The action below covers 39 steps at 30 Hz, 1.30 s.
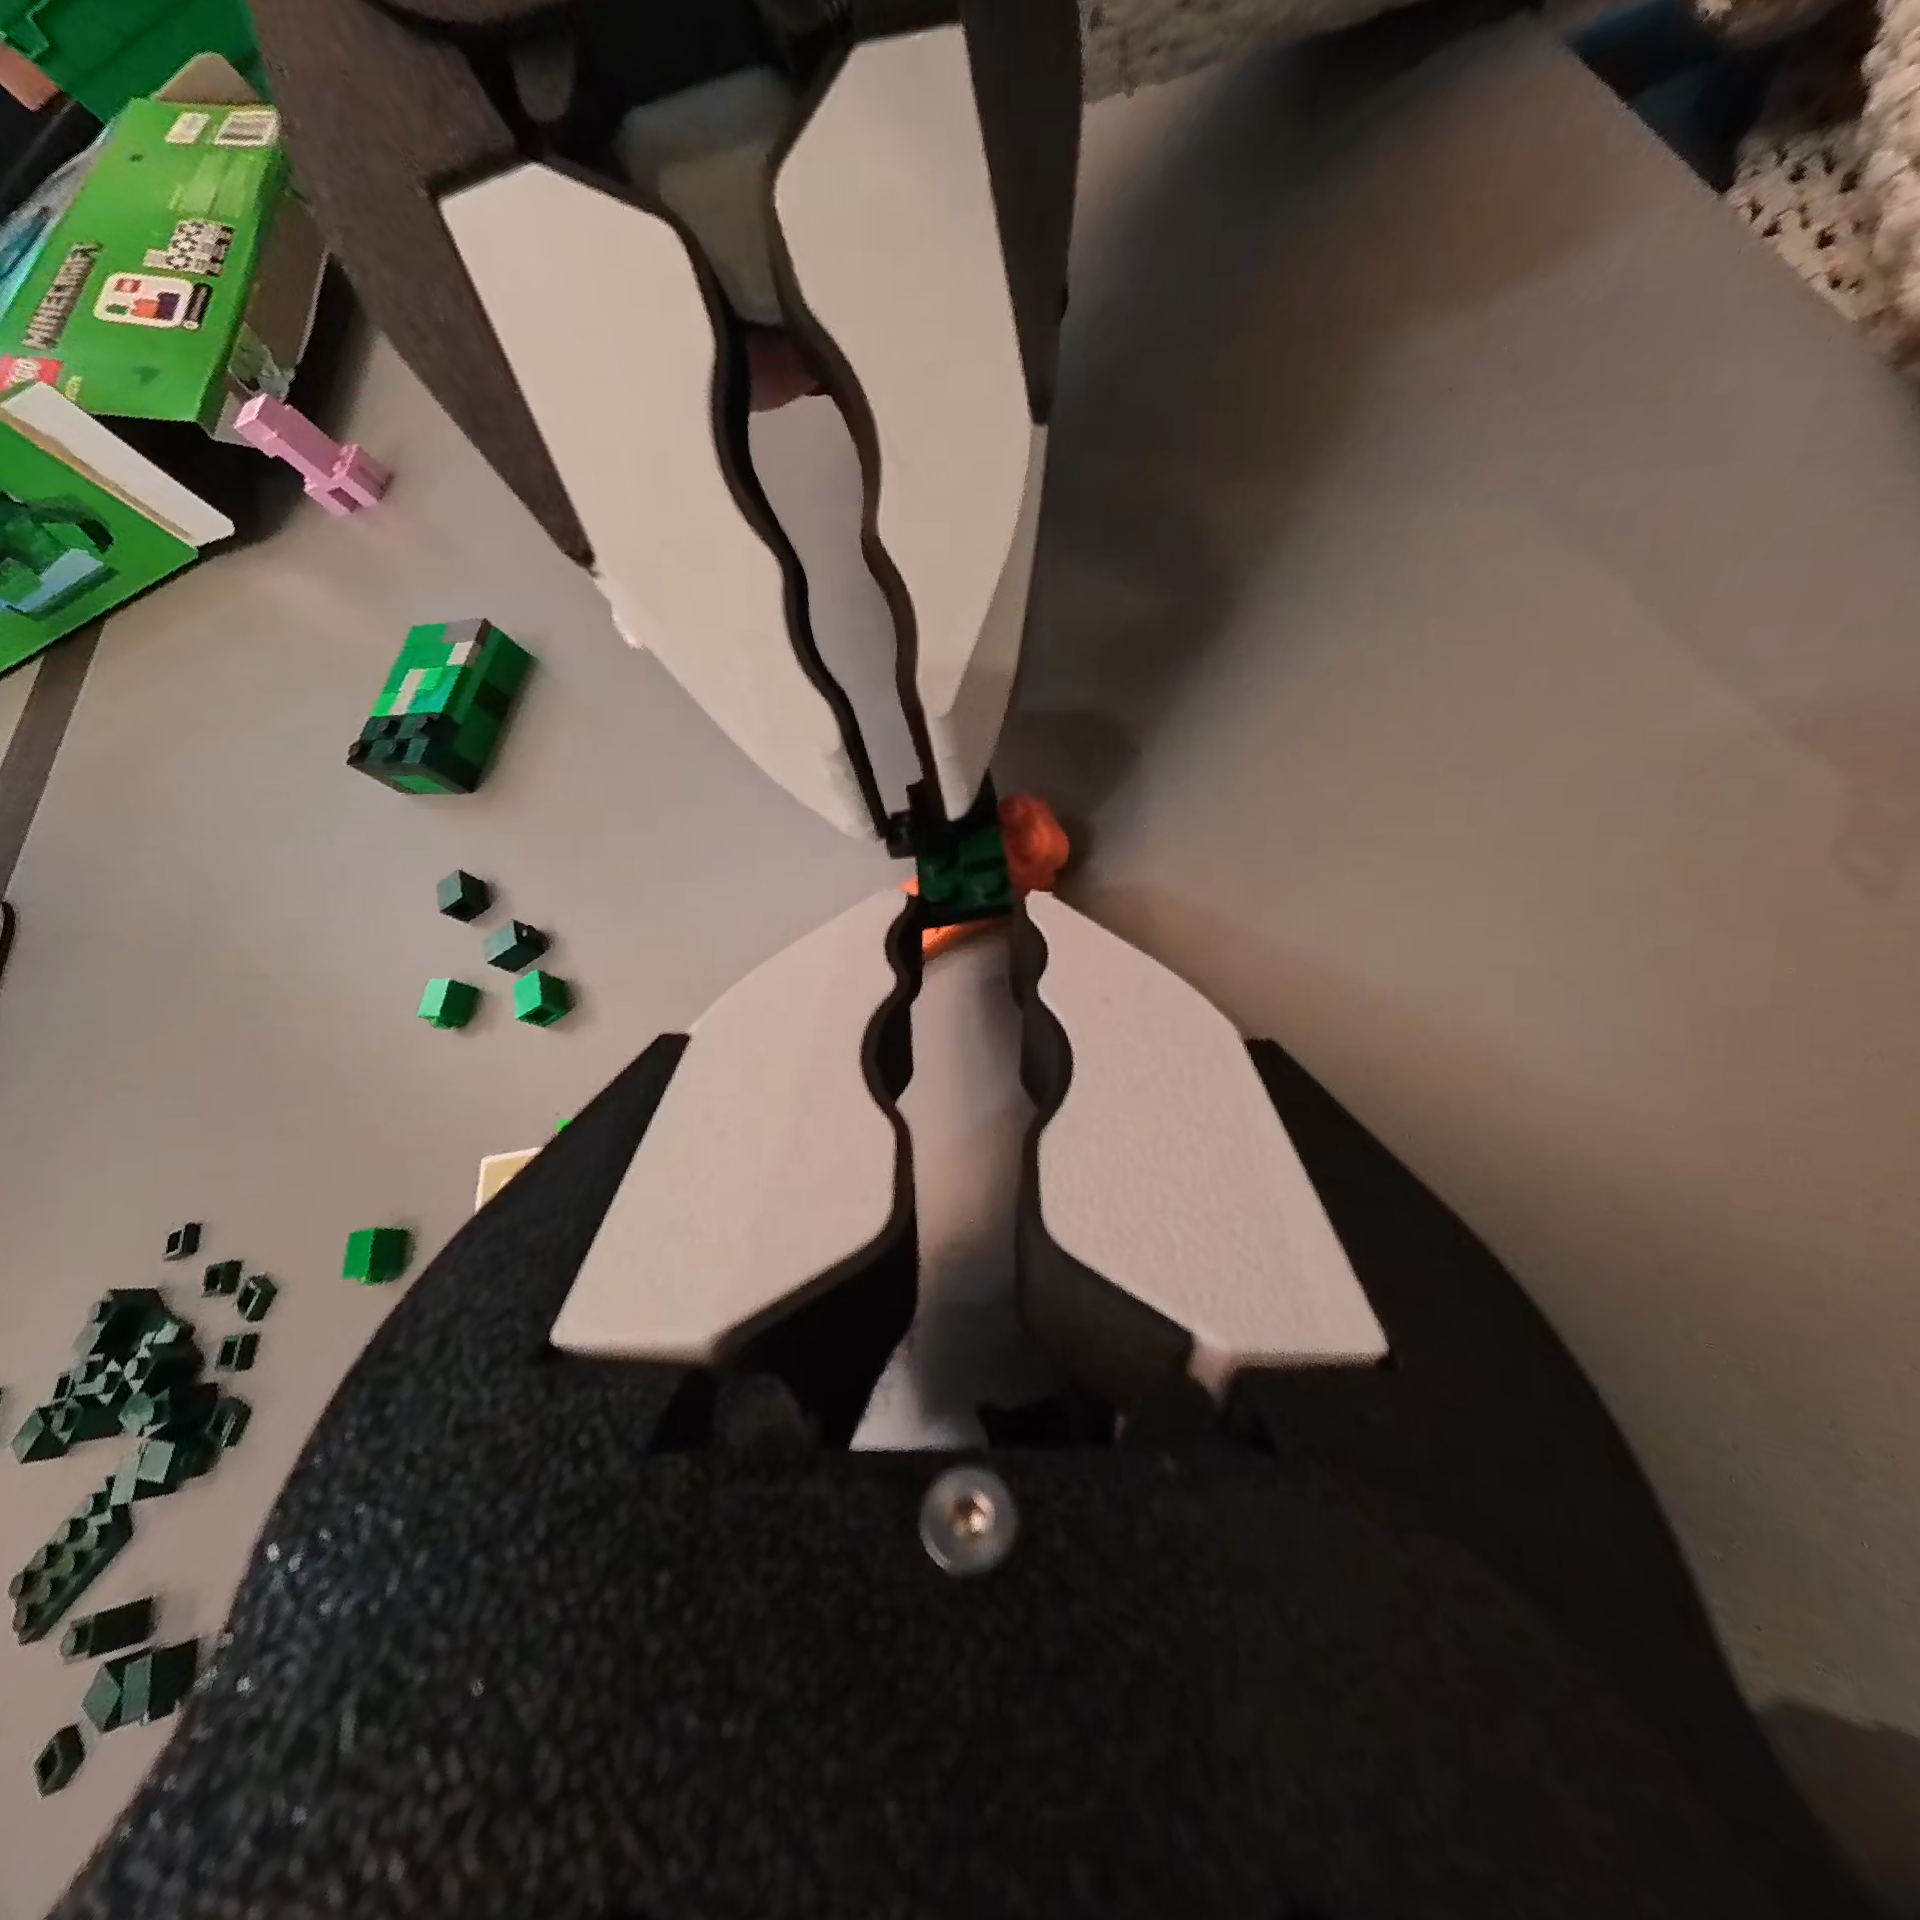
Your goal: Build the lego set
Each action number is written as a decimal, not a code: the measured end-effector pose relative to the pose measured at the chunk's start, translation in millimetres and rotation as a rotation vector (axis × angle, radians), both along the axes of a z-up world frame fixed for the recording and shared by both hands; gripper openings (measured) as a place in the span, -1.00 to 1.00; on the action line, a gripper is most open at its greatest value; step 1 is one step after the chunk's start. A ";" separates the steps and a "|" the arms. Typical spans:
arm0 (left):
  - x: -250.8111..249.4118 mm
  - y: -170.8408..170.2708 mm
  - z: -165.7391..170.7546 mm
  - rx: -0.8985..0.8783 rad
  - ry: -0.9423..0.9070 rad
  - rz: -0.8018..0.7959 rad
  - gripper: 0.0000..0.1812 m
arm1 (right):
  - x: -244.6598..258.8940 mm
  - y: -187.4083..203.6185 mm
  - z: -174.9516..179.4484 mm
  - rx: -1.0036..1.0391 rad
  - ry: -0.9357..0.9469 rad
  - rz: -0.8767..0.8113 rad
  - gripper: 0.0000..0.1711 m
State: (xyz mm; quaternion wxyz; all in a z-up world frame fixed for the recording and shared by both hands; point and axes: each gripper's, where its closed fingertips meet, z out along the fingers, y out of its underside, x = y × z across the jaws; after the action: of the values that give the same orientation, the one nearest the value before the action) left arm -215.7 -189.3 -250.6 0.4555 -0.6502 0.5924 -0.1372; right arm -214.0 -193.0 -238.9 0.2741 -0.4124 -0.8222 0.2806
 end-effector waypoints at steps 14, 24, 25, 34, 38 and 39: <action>1.1 0.9 -2.4 -0.002 0.012 -0.009 -0.83 | 2.9 -4.3 -4.9 0.027 -0.014 0.050 -0.90; 1.6 1.5 -3.0 -0.003 0.013 -0.012 -0.83 | 4.7 -4.8 -5.4 0.005 -0.054 0.052 -0.90; 1.6 1.6 -3.0 -0.003 0.013 -0.012 -0.83 | 4.5 -5.2 -5.9 0.006 -0.055 0.054 -0.90; 2.1 1.9 -3.3 -0.004 0.013 -0.013 -0.83 | 4.3 -6.9 -5.8 -0.002 -0.068 0.070 -0.87; 2.5 1.8 -3.5 -0.004 0.012 -0.013 -0.83 | 4.4 -5.4 -5.1 0.003 -0.072 0.065 -0.85; 2.6 1.8 -3.5 -0.003 0.012 -0.013 -0.83 | 4.6 -4.9 -4.5 0.002 -0.071 0.062 -0.84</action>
State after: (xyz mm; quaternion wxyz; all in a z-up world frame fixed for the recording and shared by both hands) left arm -213.1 -187.5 -254.1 0.4499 -0.6479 0.5991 -0.1372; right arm -209.4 -197.9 -243.4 0.2364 -0.3960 -0.8442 0.2732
